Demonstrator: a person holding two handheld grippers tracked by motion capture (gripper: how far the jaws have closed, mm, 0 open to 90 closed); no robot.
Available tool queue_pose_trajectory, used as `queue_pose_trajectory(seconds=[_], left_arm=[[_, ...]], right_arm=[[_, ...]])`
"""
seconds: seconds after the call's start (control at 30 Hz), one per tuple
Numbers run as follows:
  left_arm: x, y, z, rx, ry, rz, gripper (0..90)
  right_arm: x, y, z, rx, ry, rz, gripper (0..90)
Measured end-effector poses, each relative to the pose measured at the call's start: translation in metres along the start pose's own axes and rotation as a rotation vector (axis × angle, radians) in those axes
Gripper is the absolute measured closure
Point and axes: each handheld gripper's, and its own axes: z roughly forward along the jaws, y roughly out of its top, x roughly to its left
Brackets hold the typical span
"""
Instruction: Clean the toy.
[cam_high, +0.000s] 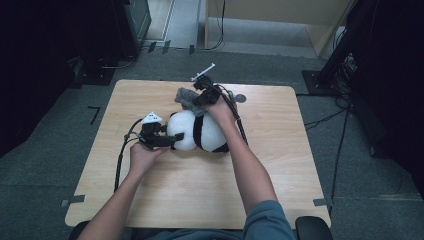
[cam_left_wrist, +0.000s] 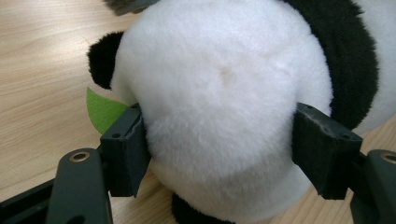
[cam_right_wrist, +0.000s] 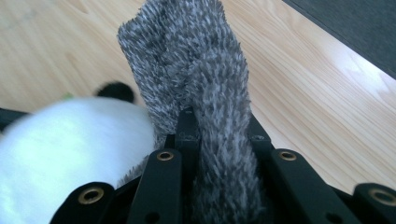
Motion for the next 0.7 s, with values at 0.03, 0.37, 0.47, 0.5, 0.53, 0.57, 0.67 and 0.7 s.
queue_pose_trajectory(seconds=[0.03, 0.37, 0.47, 0.5, 0.53, 0.57, 0.67, 0.7], left_arm=[[0.000, 0.000, 0.000, 0.001, -0.001, 0.002, 26.4], [0.001, 0.000, 0.000, 0.000, -0.008, 0.002, 25.3], [0.002, -0.001, 0.000, -0.003, -0.013, 0.009, 23.9], [0.002, -0.001, 0.000, -0.004, -0.014, 0.010, 23.2], [0.002, -0.001, 0.000, -0.004, -0.015, 0.009, 22.7], [0.002, -0.001, 0.000, -0.004, -0.016, 0.010, 22.2], [0.003, -0.002, 0.000, -0.003, -0.018, 0.010, 21.6], [0.003, -0.002, 0.000, -0.001, -0.018, 0.011, 21.4]], right_arm=[[-0.005, -0.003, -0.002, -0.003, 0.000, 0.010, 74.3], [-0.045, -0.026, -0.022, -0.039, -0.029, 0.118, 74.3], [-0.054, -0.033, -0.027, -0.036, -0.044, 0.132, 74.3], [-0.056, -0.036, -0.028, -0.036, -0.048, 0.138, 74.3], [-0.058, -0.038, -0.030, -0.035, -0.052, 0.140, 74.3], [-0.061, -0.040, -0.031, -0.030, -0.055, 0.143, 74.3], [-0.066, -0.044, -0.035, -0.032, -0.070, 0.144, 74.4], [-0.067, -0.046, -0.037, -0.032, -0.073, 0.147, 74.4]])
